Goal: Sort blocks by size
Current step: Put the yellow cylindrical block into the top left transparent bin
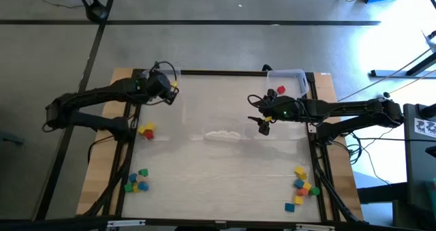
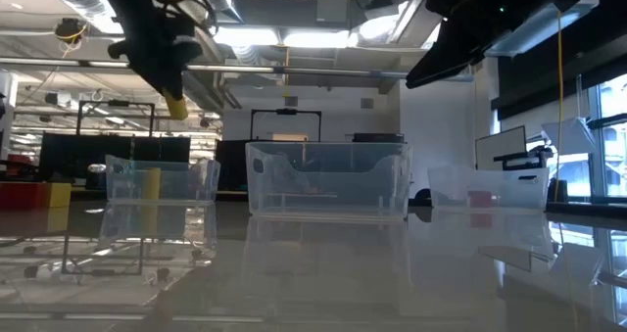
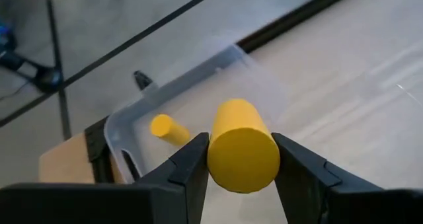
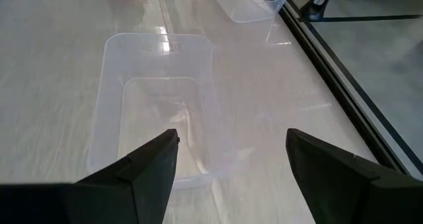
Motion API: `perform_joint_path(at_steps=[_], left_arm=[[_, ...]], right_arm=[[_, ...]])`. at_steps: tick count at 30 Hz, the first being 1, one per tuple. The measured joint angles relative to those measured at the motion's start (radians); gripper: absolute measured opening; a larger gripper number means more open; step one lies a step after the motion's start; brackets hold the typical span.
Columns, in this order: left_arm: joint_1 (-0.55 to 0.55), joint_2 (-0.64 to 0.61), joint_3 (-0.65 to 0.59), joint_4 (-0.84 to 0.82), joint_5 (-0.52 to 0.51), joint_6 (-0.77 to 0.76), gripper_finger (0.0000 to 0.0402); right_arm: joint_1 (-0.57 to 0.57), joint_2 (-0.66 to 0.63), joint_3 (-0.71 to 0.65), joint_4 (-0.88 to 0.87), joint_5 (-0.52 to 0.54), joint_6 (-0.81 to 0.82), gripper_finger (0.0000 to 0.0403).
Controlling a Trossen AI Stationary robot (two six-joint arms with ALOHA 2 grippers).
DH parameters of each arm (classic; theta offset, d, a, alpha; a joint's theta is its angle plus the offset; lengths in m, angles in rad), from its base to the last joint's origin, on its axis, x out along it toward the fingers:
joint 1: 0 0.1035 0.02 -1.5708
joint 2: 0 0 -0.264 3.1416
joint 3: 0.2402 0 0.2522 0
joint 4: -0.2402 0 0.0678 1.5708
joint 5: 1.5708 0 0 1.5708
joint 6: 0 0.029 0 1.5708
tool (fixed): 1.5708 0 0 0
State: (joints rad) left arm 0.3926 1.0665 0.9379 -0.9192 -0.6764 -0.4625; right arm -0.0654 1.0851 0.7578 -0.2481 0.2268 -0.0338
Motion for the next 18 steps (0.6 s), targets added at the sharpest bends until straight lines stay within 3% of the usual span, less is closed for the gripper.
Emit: perform_joint_path(at_steps=[11,18], left_arm=[[0.196,0.148,0.000,0.003,0.024,0.041,0.0139],[0.248,0.269,-0.001,0.023,0.214,0.072,0.0139]], right_arm=[[0.000,0.000,0.000,0.000,0.000,0.000,0.0280],[0.000,0.000,0.000,0.000,0.000,0.000,0.0280]])
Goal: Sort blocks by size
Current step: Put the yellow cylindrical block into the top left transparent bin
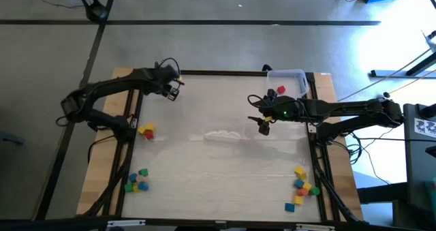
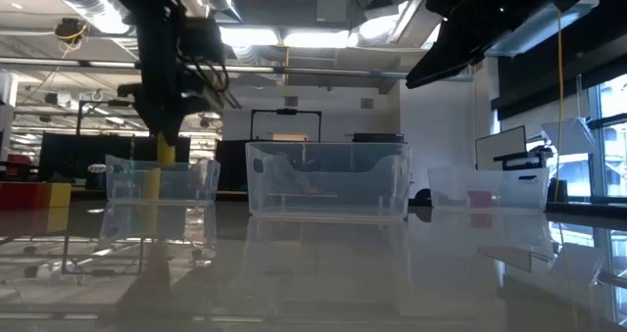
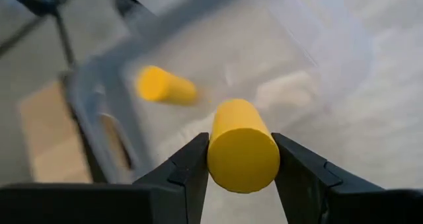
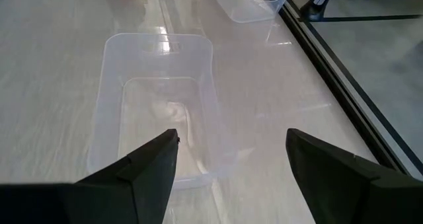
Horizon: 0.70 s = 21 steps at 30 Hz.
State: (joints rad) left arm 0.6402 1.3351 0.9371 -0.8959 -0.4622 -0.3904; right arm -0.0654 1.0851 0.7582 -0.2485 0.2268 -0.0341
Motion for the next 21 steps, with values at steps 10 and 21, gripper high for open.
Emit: perform_joint_path(at_steps=[10,21], left_arm=[[0.016,0.060,-0.002,0.051,0.039,0.027,0.0139],[0.016,0.060,-0.001,0.068,0.035,0.051,0.0139]], right_arm=[[0.000,0.000,0.000,-0.001,0.000,0.000,0.0280],[0.000,0.000,0.000,-0.001,0.000,0.000,0.0280]])
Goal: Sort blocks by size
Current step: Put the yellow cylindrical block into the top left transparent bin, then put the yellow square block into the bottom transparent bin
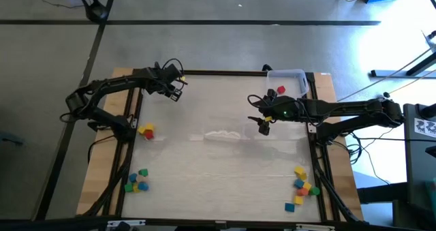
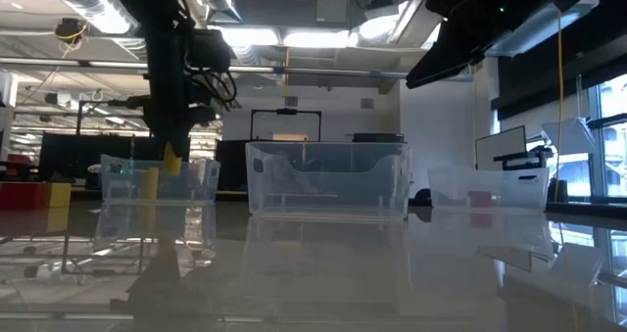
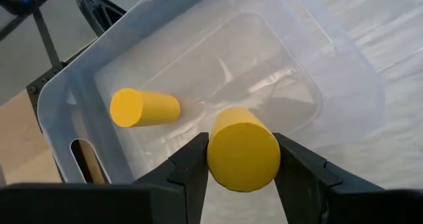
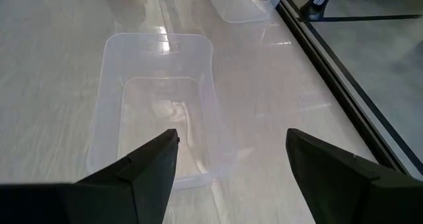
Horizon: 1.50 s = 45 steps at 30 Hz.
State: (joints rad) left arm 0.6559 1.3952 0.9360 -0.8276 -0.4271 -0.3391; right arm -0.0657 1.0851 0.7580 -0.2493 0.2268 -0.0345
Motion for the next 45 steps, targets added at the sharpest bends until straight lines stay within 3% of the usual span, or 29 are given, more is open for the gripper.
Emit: perform_joint_path(at_steps=[11,18,29,37,45], left_arm=[[0.029,0.000,0.000,0.000,0.032,0.006,0.0217],[0.000,-0.068,0.014,-0.027,0.037,0.004,0.0229],[-0.224,-0.264,0.052,-0.239,0.115,-0.138,0.0230],[-0.393,-0.266,0.051,-0.449,0.115,-0.363,0.0230],[-0.483,-0.245,-0.001,-0.475,0.126,-0.511,0.0230]], right_arm=[[0.000,0.000,0.000,-0.001,0.000,0.000,0.0280],[0.000,0.000,0.000,-0.008,0.000,0.000,0.0280],[0.000,0.000,0.000,-0.008,0.000,0.000,0.0280],[0.000,0.000,0.000,-0.008,0.000,0.000,0.0280],[0.000,0.000,0.000,-0.010,-0.001,0.001,0.0280]])
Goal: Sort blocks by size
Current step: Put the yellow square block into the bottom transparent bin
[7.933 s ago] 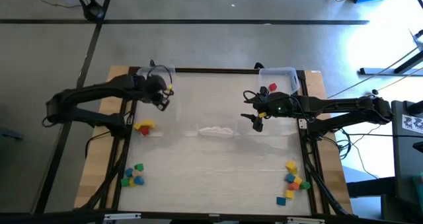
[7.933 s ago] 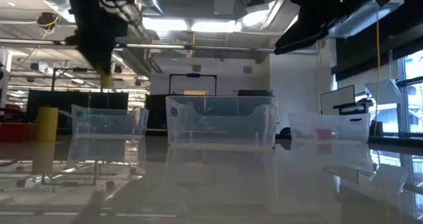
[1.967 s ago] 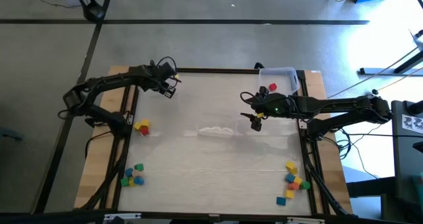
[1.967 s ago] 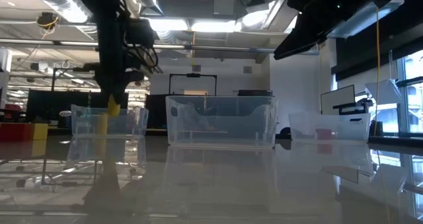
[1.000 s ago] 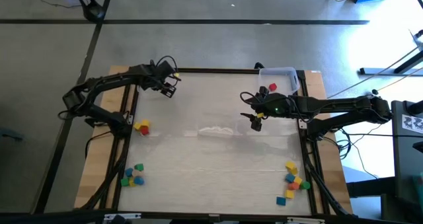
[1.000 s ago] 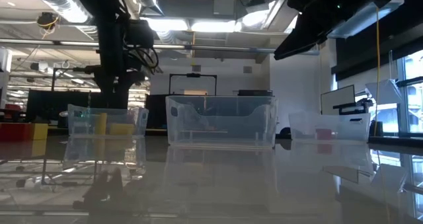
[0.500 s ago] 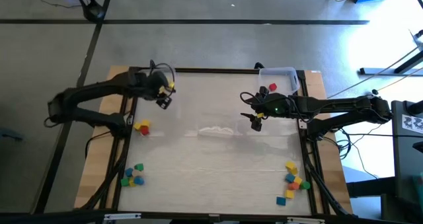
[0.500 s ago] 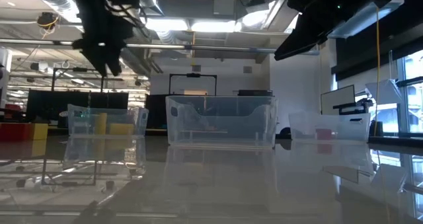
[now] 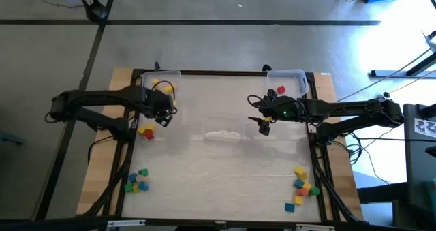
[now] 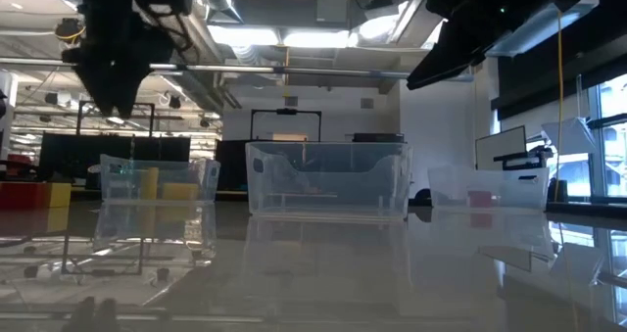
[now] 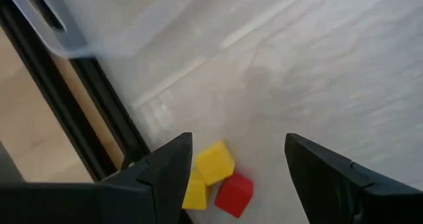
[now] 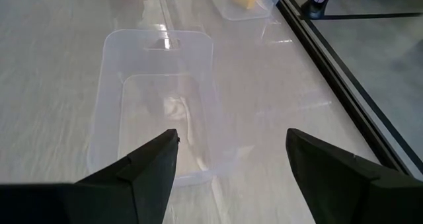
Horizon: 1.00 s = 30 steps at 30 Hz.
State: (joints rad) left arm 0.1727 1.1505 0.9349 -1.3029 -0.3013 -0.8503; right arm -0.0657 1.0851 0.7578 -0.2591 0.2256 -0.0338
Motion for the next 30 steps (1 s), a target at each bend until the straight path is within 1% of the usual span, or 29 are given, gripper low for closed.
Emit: perform_joint_path(at_steps=[10,15,26,30], left_arm=[[-0.019,0.005,-0.166,0.012,0.070,-0.090,0.0230],[-0.019,0.005,-0.225,0.092,0.082,-0.085,0.0230],[-0.019,0.006,-0.351,0.238,0.175,-0.112,0.0230],[-0.020,0.004,-0.362,0.265,0.183,-0.101,0.0230]], right_arm=[[0.000,0.000,0.000,-0.005,-0.001,0.001,0.0280],[0.000,0.000,0.000,-0.004,-0.001,0.002,0.0280],[0.000,0.000,0.000,-0.004,-0.002,0.002,0.0280],[0.000,0.000,0.000,-0.003,-0.002,0.002,0.0280]])
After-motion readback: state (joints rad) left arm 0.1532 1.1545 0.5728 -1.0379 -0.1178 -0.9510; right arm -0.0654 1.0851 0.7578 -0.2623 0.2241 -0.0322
